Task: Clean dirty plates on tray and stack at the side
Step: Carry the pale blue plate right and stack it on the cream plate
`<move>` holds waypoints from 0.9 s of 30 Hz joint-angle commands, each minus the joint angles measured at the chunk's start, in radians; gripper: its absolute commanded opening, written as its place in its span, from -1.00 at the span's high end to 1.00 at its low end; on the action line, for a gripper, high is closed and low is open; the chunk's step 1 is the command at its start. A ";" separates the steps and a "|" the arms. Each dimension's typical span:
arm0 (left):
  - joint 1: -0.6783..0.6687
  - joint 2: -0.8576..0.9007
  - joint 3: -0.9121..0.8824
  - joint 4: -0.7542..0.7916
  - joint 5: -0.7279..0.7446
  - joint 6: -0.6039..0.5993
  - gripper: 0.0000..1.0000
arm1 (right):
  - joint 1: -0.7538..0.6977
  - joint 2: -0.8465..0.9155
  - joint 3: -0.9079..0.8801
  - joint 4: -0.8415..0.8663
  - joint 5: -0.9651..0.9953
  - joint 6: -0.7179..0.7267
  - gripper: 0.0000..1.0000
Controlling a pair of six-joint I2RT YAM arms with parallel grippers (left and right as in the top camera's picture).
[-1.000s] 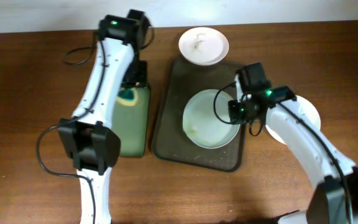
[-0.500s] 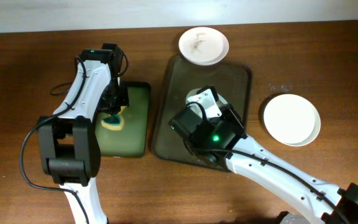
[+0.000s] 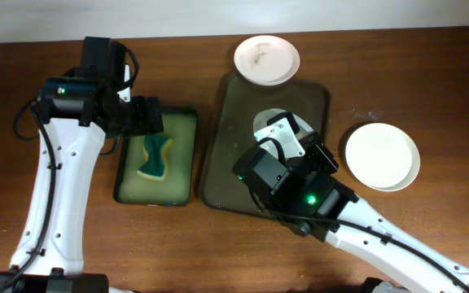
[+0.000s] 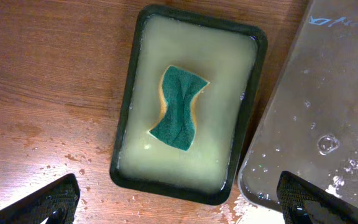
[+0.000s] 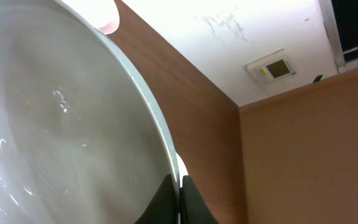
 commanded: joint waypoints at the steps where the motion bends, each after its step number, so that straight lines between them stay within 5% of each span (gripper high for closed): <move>1: 0.003 0.003 0.000 0.002 0.011 -0.001 -0.99 | 0.006 -0.013 0.008 -0.001 0.031 0.003 0.92; 5: 0.003 0.003 0.000 0.002 0.011 -0.001 -0.99 | 0.006 -0.013 0.008 -0.016 0.031 0.010 0.92; 8: 0.003 0.003 0.000 0.002 0.011 -0.001 -0.99 | -0.095 -0.013 0.008 -0.013 -0.009 0.263 0.92; 12: 0.003 0.003 0.000 0.002 0.011 -0.001 -0.99 | -0.789 -0.012 0.020 0.019 -0.956 0.191 0.92; 15: 0.003 0.003 0.000 0.002 0.011 -0.001 -1.00 | -1.385 0.070 0.020 0.027 -1.305 0.192 0.92; 17: 0.003 0.003 0.000 0.002 0.011 -0.001 -0.99 | -1.555 0.179 0.019 0.023 -1.324 0.193 0.92; 20: 0.003 0.003 0.000 0.002 0.011 -0.001 -1.00 | -1.549 0.339 0.018 0.027 -1.358 0.192 0.91; 21: 0.003 0.003 0.000 0.002 0.011 -0.001 -0.99 | -1.521 0.377 0.018 0.048 -1.341 0.192 0.61; 22: 0.003 0.003 0.000 0.002 0.011 -0.001 -0.99 | -1.502 0.384 0.018 0.058 -1.320 0.195 0.09; 23: 0.003 0.003 0.000 0.002 0.011 -0.001 -0.99 | -1.490 0.368 0.022 0.056 -1.345 0.211 -0.03; 27: 0.003 0.003 0.000 0.002 0.011 -0.001 -0.99 | -1.325 0.097 0.040 0.111 -1.555 0.091 -0.01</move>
